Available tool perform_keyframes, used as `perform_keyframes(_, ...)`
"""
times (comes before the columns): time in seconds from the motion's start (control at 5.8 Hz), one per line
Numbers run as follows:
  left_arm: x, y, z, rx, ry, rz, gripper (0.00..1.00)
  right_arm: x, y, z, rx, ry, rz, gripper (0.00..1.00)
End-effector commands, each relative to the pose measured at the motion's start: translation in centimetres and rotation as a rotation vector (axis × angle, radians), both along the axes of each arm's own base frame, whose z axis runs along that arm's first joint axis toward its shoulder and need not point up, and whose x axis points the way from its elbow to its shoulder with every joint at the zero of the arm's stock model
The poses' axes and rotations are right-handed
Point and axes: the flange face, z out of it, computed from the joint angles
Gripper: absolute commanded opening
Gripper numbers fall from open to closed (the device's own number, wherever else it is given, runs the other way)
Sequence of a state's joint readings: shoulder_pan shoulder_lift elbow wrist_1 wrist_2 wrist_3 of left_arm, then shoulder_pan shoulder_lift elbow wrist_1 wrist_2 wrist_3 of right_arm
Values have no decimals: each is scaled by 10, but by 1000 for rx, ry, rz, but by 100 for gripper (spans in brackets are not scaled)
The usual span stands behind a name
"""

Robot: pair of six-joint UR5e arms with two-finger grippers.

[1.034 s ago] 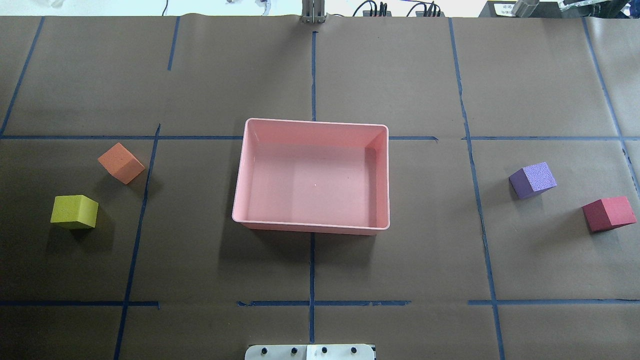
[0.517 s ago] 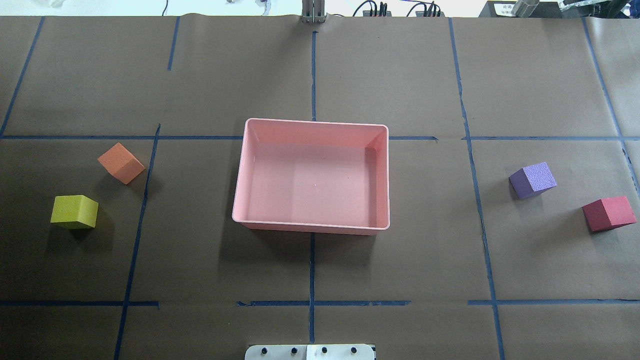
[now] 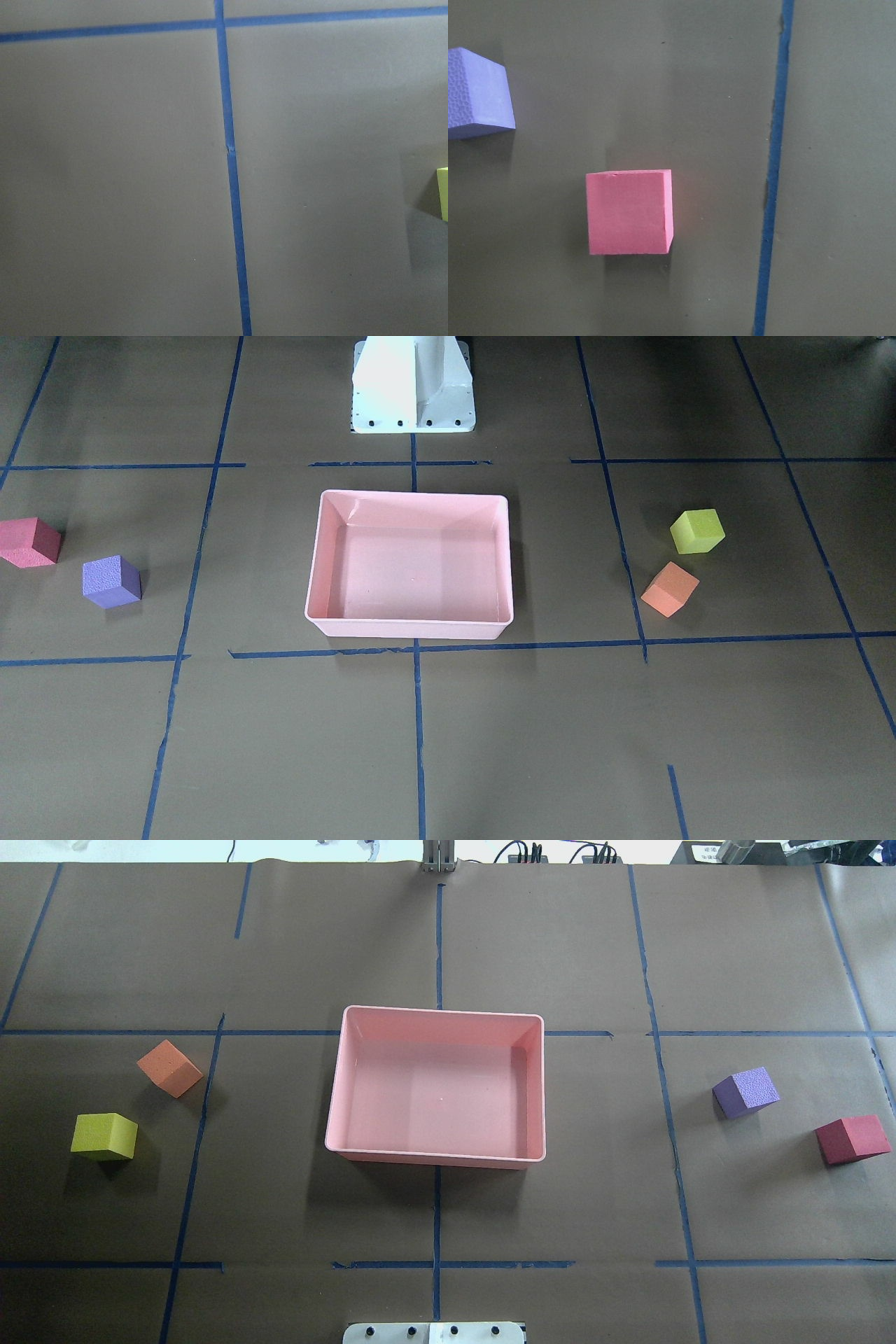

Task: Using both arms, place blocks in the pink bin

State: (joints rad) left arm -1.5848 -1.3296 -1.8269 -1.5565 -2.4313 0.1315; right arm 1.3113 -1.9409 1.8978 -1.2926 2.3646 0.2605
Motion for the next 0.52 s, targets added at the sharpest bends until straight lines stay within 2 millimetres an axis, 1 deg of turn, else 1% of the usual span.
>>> perform_keyframes(0.0, 0, 0, -1, 10, 0, -1, 100, -48, -12, -7, 61, 38, -87, 98)
perform_keyframes(0.17, 0, 0, -1, 10, 0, -1, 100, -56, -11, 4, 64, 43, -113, 98)
perform_keyframes(0.34, 0, 0, -2, 14, 0, -1, 100, -74, -19, 25, 81, 34, -141, 98)
